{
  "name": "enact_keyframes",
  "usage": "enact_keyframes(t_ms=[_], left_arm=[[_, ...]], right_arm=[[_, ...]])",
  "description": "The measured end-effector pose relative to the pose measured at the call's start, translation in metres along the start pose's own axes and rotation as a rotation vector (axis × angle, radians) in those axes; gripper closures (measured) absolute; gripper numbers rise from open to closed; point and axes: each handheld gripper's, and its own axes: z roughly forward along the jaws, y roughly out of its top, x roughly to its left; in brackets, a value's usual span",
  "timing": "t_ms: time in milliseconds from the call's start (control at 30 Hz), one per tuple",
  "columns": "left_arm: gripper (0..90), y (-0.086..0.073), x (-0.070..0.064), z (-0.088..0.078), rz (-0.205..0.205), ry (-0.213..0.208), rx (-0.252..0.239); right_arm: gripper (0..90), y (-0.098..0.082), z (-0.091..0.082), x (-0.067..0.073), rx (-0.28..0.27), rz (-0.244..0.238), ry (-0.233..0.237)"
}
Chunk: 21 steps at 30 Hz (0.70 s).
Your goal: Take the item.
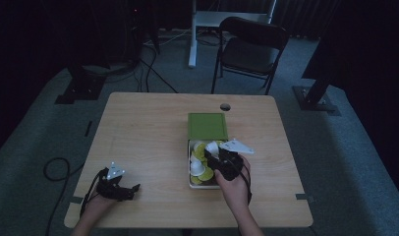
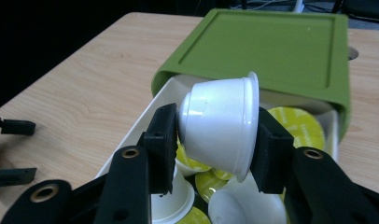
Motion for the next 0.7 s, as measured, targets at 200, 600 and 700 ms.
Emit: enact_keyframes(t_ms=[200, 600, 700], left_arm=[[1.5, 0.0, 0.0, 0.0, 0.0, 0.0, 0.0], [1.5, 0.0, 0.0, 0.0, 0.001, 0.0, 0.0], [1.4, 0.0, 0.0, 0.0, 0.0, 0.0, 0.0]], right_arm=[[56.8, 0.004, -0.009, -0.007, -0.022, 0.004, -0.007], [56.7, 0.004, -0.024, -0.033, -0.048, 0.024, -0.057], [56.7, 0.004, -0.028, -0.041, -0.053, 0.032, -0.071]])
